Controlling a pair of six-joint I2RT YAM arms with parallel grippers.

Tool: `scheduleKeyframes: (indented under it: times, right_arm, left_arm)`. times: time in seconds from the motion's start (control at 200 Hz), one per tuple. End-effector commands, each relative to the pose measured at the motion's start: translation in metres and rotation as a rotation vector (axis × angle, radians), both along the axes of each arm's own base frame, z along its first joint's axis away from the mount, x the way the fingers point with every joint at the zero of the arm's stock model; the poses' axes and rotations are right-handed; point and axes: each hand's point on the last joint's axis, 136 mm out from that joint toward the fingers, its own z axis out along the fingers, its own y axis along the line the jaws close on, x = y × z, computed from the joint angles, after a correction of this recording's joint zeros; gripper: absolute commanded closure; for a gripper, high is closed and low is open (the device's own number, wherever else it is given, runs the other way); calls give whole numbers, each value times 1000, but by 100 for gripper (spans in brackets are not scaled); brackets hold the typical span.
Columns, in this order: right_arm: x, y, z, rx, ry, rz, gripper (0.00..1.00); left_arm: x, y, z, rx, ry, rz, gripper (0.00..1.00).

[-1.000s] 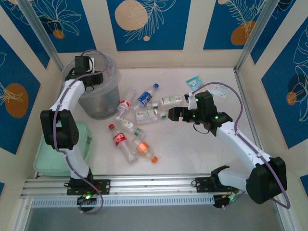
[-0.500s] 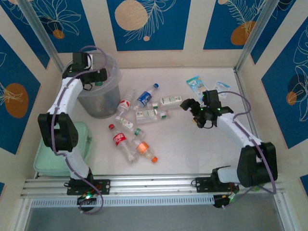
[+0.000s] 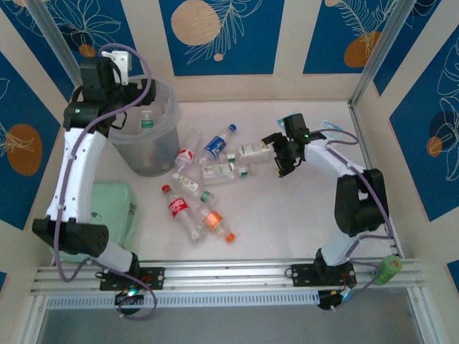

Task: Put the plastic bottles in the bin

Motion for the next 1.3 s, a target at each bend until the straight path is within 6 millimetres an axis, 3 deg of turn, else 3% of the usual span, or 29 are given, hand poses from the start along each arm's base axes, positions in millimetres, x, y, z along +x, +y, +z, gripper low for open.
scheduleKeyframes:
  times: [0.0,0.125,0.3,0.405,0.575,0.75,0.956,1.066,1.181,1.296]
  right_arm:
    - [18,8,-5,21,7,-50,1]
    - [34,14,-15,6,-2,-74,1]
    - [49,8,-42,-24,42,-117,1]
    - [54,12,-53,-15,62,-119,0]
    - [62,12,-49,-31,55,-98,17]
    - [65,-4,-32,-50,35,-109,33]
    - [66,-32,1,-47,-46,-70,41]
    - [56,-53,20,-44,-92,-22,43]
    - [47,-67,49,-55,-227,107,47]
    - [33,-52,89,-14,-465,362,60]
  left_arm:
    - [-33,-42,-16,29,64,-131,0]
    - [-58,-85,-21,19,94,-240,0]
    - [-76,-128,-21,-91,84,-362,0]
    - [-78,-140,-28,-119,97,-390,0]
    - [-79,-150,-40,-132,137,-401,0]
    - [-79,-160,-41,-136,145,-417,0]
    - [-77,-174,-40,-158,149,-447,0]
    - [-78,-185,-37,-177,150,-483,0]
    - [-86,-210,-37,-208,169,-598,0]
    - [-99,-250,-39,-187,195,-743,0]
